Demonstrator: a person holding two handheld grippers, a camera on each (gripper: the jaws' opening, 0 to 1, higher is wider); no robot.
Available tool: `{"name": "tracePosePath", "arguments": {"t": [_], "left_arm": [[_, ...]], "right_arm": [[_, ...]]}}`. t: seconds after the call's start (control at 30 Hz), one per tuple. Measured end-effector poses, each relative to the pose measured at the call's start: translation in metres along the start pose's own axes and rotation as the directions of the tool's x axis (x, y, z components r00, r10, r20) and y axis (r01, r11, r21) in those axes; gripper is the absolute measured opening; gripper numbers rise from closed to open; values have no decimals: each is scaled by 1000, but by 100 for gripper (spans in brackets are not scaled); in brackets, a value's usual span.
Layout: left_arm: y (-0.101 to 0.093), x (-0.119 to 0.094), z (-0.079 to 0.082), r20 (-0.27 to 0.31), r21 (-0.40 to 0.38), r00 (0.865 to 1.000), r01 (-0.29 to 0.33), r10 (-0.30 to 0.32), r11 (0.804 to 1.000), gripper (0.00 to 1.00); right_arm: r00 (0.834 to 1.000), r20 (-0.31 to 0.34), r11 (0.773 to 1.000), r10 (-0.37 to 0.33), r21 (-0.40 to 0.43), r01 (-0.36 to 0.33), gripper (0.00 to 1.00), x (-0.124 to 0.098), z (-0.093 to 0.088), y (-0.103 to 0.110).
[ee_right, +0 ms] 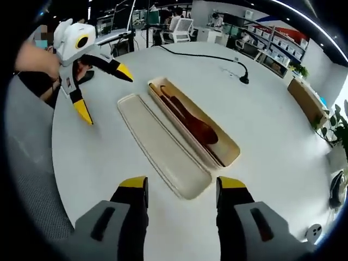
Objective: Arrange the utensils inside the cutlery case until each visible utensil rests in its matching compartment.
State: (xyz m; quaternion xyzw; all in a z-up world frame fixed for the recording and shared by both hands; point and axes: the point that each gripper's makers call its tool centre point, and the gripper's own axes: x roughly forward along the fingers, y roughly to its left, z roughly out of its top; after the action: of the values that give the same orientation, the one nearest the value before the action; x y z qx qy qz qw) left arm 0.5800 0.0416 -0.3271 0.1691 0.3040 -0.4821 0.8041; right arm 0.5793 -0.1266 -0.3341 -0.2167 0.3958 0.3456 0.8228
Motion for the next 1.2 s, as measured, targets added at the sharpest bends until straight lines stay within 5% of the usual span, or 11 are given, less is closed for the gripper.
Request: {"name": "tracePosePath", "arguments": {"t": [0.23,0.3,0.47,0.63,0.87,1.2], "left_arm": [[5,6,2,-2,-30,1000,-8,8,1000,75],[10,6,-5,-43,40,998,-33,35,999,74],[13,10,-8,-26,-62,999,-33,32,998,74],[17,8,-6,-22,-50,997,-73,72,996,69],[11,15,1,-18,-53,999,-33,32,998,69],[11,21,-18,-77,-20,996,-35,34,999,65]], "right_arm": [[1000,-18,1000,3,22,-2,50,9,-4,-2],[1000,-11,999,0,36,0,51,8,-4,-2],[1000,-21,999,4,43,-3,51,10,-8,-5],[1000,7,998,19,65,-20,54,11,-1,-3],[999,-1,996,45,83,-45,58,17,0,-5],[998,-41,996,50,74,-47,56,20,-11,3]]}}
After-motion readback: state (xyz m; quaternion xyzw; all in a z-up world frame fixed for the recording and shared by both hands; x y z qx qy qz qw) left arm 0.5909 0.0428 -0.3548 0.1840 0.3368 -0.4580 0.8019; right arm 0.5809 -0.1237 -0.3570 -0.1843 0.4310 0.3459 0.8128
